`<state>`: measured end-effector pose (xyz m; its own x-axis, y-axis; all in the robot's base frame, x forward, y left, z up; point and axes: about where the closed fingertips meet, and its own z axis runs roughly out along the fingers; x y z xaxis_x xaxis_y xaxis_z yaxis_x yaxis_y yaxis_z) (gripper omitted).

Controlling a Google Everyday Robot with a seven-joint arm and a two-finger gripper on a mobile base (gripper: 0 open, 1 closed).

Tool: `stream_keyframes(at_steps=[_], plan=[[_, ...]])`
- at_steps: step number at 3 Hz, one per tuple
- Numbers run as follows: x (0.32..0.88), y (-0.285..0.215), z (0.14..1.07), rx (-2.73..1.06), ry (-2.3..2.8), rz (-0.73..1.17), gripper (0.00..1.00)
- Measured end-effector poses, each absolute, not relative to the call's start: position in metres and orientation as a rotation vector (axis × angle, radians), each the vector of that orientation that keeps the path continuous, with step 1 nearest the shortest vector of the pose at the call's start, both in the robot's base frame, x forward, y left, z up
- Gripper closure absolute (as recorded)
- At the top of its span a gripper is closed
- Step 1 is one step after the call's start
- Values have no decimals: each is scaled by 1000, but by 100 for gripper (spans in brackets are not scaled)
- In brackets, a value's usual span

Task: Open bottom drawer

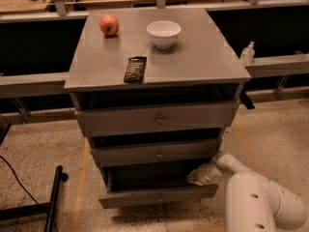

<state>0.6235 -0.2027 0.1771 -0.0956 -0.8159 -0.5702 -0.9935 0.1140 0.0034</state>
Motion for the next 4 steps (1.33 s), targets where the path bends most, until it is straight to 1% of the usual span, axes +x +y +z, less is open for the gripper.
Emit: stream_keyframes(at_steps=[1, 3, 4], plan=[[623, -203, 177, -1754, 1969, 553, 83], [623, -203, 177, -1754, 1969, 553, 35], [623, -203, 177, -1753, 1969, 553, 34]])
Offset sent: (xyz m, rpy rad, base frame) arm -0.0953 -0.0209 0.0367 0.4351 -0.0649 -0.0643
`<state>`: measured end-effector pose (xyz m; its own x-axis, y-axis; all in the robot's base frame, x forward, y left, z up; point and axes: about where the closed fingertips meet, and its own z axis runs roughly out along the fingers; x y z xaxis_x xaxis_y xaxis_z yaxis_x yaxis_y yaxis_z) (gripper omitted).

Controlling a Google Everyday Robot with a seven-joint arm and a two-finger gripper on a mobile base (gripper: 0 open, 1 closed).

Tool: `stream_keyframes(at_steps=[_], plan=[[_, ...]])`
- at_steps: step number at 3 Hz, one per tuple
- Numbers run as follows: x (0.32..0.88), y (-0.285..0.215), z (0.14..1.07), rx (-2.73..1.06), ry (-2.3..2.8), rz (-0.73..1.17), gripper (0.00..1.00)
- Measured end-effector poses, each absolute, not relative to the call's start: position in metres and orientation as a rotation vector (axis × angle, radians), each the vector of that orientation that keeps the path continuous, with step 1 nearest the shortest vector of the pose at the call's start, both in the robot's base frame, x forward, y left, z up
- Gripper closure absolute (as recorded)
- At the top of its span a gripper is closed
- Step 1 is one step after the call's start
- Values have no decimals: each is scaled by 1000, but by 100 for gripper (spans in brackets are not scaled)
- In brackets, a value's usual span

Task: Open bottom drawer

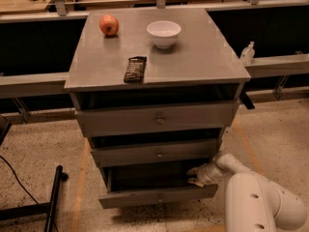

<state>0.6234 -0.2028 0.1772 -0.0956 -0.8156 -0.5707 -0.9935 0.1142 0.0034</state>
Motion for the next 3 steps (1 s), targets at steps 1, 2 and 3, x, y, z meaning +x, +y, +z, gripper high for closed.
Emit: stream_keyframes(at_steps=[1, 2, 3], plan=[[623, -203, 177, -1753, 1968, 553, 56], [623, -203, 177, -1753, 1968, 553, 80], [623, -203, 177, -1753, 1968, 553, 100]])
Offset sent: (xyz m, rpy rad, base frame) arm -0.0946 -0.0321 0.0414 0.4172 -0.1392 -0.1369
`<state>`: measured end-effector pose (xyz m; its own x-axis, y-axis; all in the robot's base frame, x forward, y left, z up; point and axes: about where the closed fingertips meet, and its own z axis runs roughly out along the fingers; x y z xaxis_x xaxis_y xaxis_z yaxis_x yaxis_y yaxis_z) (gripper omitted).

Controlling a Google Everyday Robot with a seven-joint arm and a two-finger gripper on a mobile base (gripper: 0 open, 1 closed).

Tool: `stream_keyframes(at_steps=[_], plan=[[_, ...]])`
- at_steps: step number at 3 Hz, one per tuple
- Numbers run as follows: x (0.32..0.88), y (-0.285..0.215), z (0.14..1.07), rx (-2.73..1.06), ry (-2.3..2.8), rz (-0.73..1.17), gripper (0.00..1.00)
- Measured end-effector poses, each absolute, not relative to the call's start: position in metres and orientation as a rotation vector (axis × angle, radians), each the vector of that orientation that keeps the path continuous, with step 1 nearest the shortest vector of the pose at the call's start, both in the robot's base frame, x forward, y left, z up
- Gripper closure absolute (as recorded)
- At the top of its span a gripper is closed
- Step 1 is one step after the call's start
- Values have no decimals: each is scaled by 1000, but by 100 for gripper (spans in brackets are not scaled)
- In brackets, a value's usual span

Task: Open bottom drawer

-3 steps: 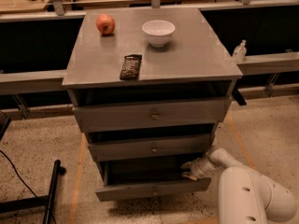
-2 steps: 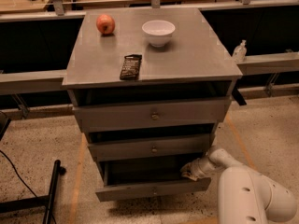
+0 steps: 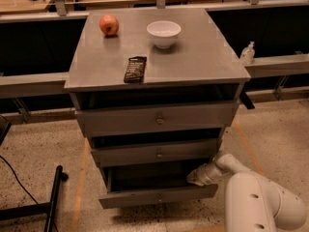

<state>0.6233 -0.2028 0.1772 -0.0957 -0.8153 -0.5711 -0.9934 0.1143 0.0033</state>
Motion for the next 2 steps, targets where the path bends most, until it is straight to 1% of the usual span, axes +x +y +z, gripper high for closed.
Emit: stream_keyframes(at_steps=[2], plan=[[623, -203, 177, -1753, 1968, 553, 100]])
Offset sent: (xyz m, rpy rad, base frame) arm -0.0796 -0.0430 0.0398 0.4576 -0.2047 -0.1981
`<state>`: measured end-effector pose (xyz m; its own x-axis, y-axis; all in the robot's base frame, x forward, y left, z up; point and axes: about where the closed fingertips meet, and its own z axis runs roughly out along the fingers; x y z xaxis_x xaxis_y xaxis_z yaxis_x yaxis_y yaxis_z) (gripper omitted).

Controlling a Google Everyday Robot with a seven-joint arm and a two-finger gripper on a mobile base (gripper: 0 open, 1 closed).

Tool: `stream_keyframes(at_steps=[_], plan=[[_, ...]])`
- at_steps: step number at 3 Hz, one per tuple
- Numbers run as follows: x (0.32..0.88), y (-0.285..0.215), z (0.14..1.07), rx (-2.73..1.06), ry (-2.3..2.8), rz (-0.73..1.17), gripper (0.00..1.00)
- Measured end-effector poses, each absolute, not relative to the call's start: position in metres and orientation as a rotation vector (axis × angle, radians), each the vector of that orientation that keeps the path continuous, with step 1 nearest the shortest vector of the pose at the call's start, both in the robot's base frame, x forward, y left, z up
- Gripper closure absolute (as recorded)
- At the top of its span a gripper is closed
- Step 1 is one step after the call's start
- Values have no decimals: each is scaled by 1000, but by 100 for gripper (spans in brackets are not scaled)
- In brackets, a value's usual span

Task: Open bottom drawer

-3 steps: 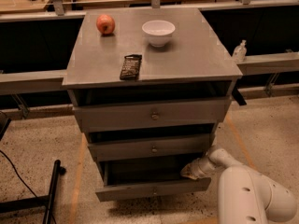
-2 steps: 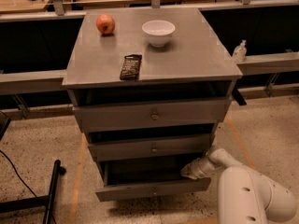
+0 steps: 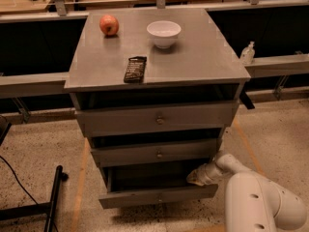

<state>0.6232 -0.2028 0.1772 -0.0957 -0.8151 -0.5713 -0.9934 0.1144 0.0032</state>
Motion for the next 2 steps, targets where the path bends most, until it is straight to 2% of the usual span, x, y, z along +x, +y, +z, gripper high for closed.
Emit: stream_keyframes(at_steps=[2], plan=[[623, -203, 177, -1752, 1968, 554, 100]])
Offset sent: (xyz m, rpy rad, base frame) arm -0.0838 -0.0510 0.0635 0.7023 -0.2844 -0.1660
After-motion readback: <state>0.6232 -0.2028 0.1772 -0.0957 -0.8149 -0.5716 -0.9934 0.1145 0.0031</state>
